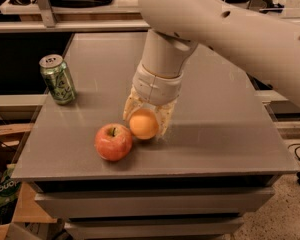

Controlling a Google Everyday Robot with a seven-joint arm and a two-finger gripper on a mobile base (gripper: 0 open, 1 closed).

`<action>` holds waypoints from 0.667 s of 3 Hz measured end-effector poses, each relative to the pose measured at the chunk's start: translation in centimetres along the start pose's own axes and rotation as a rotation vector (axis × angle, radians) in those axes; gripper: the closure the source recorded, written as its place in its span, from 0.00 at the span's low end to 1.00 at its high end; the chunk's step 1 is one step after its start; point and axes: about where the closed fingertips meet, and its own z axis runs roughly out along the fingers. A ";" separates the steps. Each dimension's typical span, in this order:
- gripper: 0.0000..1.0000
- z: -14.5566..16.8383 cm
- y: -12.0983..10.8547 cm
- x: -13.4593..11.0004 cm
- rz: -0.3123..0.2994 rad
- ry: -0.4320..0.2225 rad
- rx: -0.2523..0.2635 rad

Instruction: Move orange near apple

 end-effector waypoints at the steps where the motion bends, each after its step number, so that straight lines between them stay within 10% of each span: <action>1: 0.00 0.0 -0.1 0.1 -0.006 -0.010 -0.002; 2: 0.00 -0.4 -0.5 -0.1 -0.011 -0.010 -0.004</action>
Offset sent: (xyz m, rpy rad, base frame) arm -0.0009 -0.0018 -0.0016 -0.0049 0.0157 0.0118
